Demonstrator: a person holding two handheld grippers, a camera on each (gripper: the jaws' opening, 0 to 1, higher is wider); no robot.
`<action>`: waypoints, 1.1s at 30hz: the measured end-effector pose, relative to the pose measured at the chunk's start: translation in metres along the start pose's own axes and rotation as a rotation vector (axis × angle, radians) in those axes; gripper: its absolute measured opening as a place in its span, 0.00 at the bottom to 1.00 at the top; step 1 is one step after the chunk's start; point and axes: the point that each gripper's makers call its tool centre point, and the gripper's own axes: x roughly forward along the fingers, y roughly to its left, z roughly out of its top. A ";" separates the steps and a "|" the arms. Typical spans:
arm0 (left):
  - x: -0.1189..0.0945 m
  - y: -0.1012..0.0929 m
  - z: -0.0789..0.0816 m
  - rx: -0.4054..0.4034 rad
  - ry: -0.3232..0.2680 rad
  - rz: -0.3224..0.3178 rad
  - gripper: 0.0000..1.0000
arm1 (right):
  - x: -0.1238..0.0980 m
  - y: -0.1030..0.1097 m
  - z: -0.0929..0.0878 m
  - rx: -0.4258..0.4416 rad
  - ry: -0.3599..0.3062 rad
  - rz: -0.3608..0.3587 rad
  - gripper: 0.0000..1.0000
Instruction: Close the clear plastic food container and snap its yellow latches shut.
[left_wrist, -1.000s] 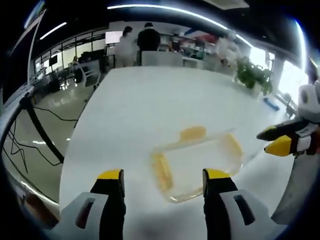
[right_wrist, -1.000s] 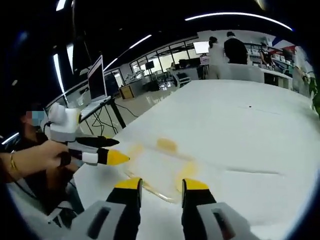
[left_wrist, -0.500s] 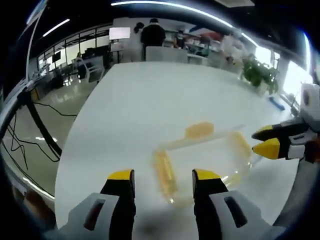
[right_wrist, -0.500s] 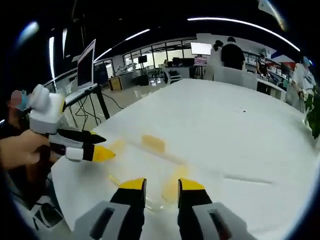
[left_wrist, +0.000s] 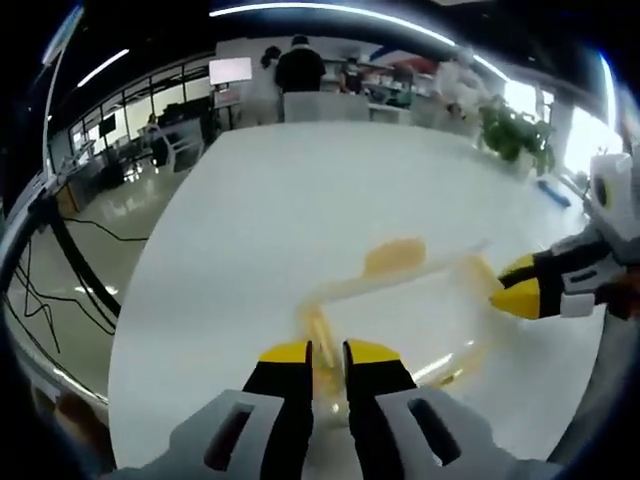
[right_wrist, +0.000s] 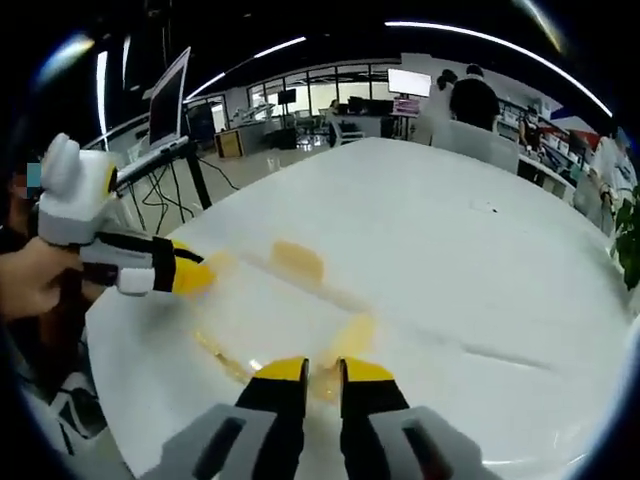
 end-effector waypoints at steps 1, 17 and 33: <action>0.000 0.001 0.000 0.001 0.000 0.007 0.07 | 0.001 0.000 0.000 0.000 -0.002 -0.003 0.08; -0.013 0.005 -0.006 -0.001 0.025 0.039 0.04 | -0.005 0.006 0.001 0.028 -0.005 0.017 0.03; -0.033 0.001 -0.005 -0.015 0.034 0.049 0.04 | -0.021 0.011 0.006 0.047 -0.014 0.052 0.03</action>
